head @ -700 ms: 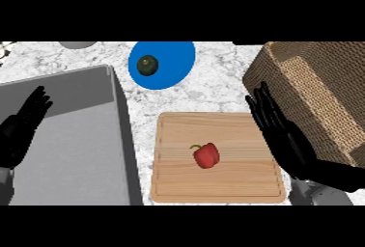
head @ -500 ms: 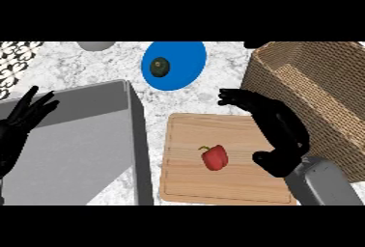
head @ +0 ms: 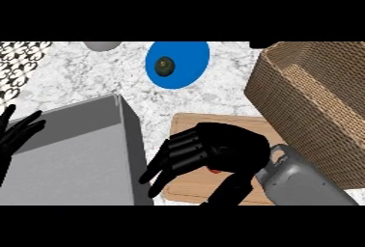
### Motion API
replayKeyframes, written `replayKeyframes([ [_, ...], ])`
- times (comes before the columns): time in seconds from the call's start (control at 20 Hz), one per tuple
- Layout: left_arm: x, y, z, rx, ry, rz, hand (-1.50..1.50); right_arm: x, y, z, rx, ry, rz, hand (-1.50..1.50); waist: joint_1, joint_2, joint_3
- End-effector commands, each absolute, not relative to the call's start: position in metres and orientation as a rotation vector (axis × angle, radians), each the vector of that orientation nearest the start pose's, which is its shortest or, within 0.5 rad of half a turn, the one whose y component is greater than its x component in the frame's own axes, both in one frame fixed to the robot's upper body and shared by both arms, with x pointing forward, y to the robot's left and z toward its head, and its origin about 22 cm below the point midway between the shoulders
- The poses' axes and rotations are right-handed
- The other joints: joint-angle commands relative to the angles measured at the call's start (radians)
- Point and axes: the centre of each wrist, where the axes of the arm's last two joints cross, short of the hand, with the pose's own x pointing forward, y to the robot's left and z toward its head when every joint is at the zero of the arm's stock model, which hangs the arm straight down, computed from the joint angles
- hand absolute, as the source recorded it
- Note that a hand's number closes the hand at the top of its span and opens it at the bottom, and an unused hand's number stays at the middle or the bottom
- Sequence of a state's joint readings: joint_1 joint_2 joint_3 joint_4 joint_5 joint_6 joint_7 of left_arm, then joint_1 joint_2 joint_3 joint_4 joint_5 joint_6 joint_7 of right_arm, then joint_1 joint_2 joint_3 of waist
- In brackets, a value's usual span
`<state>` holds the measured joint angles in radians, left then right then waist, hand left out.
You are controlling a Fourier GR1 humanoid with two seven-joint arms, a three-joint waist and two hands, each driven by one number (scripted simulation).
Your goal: Pick the bell pepper from the cutting board and place it in the basket
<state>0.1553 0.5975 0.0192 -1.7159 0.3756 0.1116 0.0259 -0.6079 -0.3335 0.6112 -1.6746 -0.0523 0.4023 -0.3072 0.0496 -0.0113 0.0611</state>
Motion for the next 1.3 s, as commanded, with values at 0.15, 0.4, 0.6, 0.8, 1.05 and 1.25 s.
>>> replayKeyframes([
  [0.15,0.212,0.343,0.048,0.228,-1.42,-0.037,0.0,0.24,-0.046,0.131,0.701,-2.069,1.582,-1.5,-0.116,0.019,-0.063],
  [0.4,0.181,0.365,0.066,0.299,-1.402,0.009,0.0,0.232,-0.032,0.142,0.393,-1.929,1.867,-1.5,-0.165,0.007,-0.067],
  [0.6,0.166,0.371,0.062,0.307,-1.376,0.022,0.0,0.242,-0.029,0.192,-0.145,-1.988,1.995,-1.5,-0.191,-0.011,-0.073],
  [0.8,0.174,0.374,0.08,0.3,-1.379,0.001,0.0,0.242,-0.022,0.219,-0.401,-1.913,1.978,-1.5,-0.183,-0.001,-0.07],
  [1.05,0.181,0.367,0.083,0.283,-1.375,-0.016,0.0,0.246,-0.006,0.236,-0.486,-1.661,2.146,-1.5,-0.163,0.012,-0.072],
  [1.25,0.196,0.362,0.085,0.273,-1.364,-0.003,0.0,0.254,-0.012,0.254,-0.411,-1.529,2.209,-1.5,-0.176,0.019,-0.069],
])
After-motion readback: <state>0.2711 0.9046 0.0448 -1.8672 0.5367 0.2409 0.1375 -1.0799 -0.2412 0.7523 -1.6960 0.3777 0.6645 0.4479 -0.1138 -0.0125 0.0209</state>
